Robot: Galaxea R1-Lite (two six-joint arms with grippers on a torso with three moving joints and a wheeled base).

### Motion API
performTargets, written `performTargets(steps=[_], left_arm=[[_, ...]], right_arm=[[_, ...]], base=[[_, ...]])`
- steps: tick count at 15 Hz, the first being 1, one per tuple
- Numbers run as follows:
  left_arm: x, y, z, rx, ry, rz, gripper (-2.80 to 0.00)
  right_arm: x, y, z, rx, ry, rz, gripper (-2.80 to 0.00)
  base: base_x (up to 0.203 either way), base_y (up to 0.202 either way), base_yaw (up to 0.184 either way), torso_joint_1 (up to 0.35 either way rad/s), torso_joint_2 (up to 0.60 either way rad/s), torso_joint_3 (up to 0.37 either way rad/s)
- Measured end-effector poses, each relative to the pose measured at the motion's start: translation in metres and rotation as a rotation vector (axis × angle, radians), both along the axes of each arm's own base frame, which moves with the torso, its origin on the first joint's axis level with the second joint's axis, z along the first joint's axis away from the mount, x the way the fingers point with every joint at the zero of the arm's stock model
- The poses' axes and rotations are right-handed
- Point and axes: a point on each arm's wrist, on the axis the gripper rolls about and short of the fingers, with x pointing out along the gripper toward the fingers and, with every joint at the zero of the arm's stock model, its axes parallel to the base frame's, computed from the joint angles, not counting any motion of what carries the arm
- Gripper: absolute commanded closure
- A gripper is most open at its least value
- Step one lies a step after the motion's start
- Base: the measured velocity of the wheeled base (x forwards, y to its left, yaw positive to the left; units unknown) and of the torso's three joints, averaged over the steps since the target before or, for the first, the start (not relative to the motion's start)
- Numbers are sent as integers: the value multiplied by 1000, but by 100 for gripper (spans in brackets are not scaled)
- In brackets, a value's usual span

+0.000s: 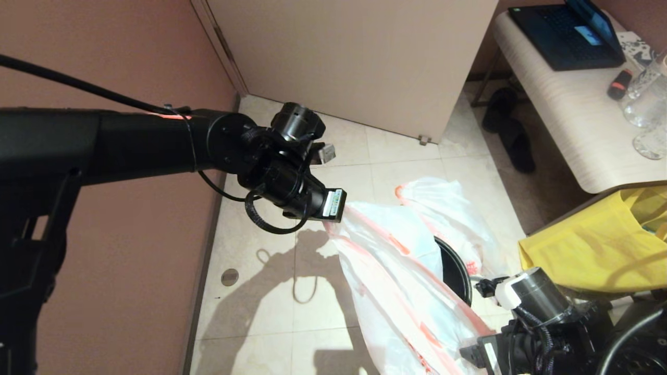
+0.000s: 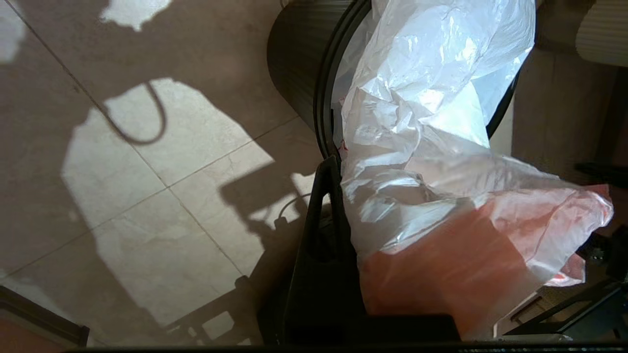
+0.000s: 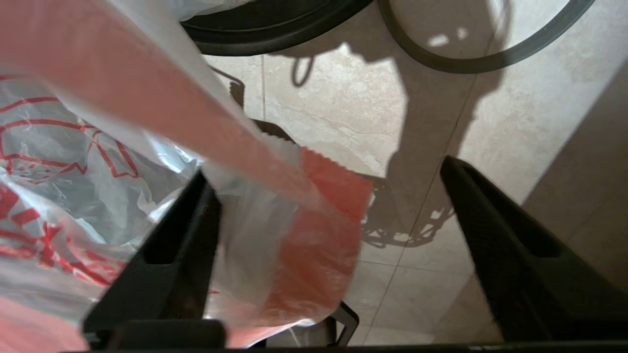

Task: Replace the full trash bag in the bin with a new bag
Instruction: Put the new garbage bag on the trash can

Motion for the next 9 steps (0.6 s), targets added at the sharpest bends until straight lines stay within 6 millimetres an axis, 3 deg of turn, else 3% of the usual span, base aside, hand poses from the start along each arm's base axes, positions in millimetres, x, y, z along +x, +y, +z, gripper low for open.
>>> performTargets(steps=[9], left_arm=[[7,14,7,-15,-23,36,0]], right_arm=[[2,13,-12,-22,42,50,0]], base=[[0,0,0,0,0,0]])
